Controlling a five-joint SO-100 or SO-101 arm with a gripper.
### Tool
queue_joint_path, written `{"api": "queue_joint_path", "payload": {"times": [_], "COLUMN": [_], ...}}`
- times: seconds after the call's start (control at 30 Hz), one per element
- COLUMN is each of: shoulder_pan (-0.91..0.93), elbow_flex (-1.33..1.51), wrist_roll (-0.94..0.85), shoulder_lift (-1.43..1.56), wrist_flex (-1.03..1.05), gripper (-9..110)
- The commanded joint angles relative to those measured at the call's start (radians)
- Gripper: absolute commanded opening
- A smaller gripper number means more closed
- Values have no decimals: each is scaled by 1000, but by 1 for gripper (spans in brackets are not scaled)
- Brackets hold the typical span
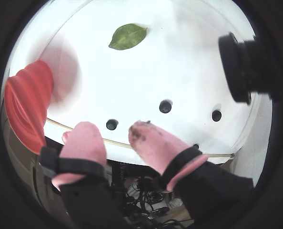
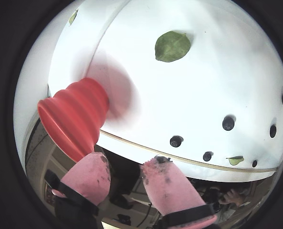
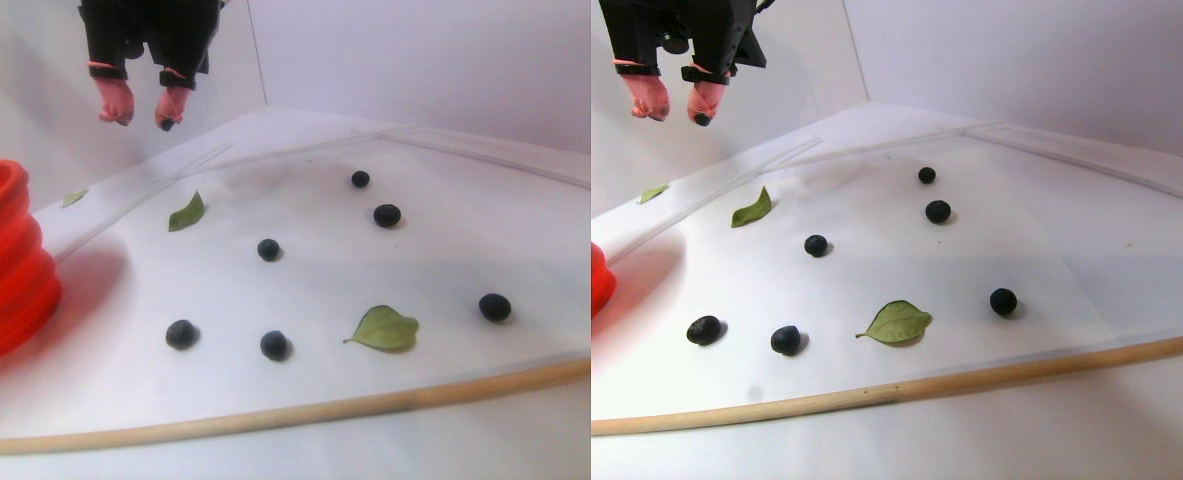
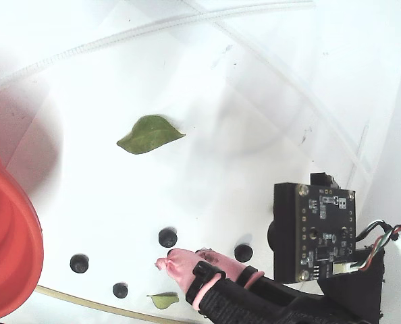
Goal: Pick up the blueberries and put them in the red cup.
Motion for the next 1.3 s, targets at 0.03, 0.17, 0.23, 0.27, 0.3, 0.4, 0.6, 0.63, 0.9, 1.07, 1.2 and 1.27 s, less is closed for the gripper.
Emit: {"api": "queue_joint_path", "payload": {"times": [0.03,0.17,0.23,0.27,0.3,0.4,0.6,0.63,0.9,1.07,1.2,1.27], "shoulder_pan": [23,57,72,81,89,115,176,186,249,298,342,362], "elbow_flex": [-17,-15,-14,-12,-12,-11,-5,-5,15,34,49,55], "wrist_roll": [-48,-83,-101,-109,-118,-144,-209,-218,-272,-302,-330,-339], "shoulder_lift": [117,133,138,141,141,143,156,158,189,219,236,244], "wrist_flex": [20,43,51,52,57,60,74,78,92,101,103,103], "gripper": [13,13,13,13,13,13,13,13,13,13,13,13]}}
